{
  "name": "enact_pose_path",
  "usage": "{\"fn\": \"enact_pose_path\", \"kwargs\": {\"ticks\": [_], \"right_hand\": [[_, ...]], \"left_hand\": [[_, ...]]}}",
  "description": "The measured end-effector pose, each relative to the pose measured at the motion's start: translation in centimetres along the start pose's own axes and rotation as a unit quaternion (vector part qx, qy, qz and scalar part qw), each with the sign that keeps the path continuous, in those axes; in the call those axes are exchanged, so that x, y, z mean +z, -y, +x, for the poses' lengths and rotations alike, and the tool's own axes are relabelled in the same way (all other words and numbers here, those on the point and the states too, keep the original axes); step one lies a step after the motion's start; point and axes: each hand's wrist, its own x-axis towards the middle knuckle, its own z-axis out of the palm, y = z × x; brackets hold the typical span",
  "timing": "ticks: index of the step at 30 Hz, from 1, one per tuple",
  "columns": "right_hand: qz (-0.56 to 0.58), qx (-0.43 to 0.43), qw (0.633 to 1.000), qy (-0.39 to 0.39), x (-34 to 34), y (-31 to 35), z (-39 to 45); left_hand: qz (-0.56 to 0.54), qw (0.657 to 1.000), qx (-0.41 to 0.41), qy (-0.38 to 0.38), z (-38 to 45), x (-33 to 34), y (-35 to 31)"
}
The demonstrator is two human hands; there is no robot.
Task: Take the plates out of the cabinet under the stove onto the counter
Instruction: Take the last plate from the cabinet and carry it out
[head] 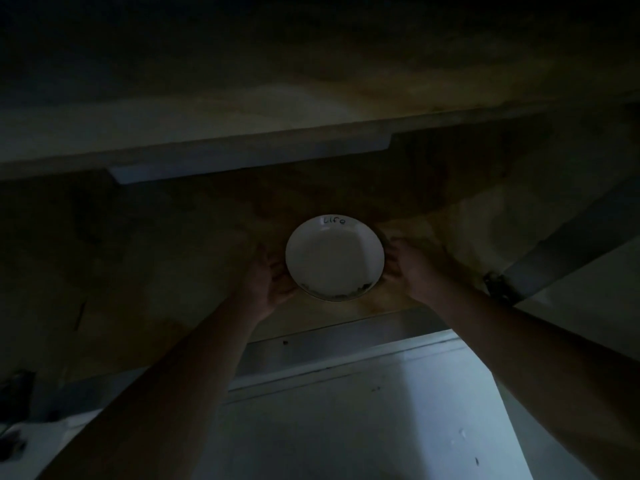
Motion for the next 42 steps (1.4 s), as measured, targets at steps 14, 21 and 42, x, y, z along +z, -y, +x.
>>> {"fn": "enact_pose_path", "kwargs": {"ticks": [14,21,42], "right_hand": [[-0.048,0.037,0.998,0.014,1.2,-0.9,-2.4],[-0.072,0.076,0.994,0.033,2.5,-1.4,-7.4],[-0.149,0.161,0.973,0.068,3.6,9.3,-42.9]], "left_hand": [[0.049,0.996,-0.075,-0.029,-2.7,-1.6,-0.2],[0.07,0.994,-0.067,-0.042,-8.3,-2.5,-1.1],[-0.017,0.974,-0.151,-0.165,-45.3,-2.2,-7.2]]}}
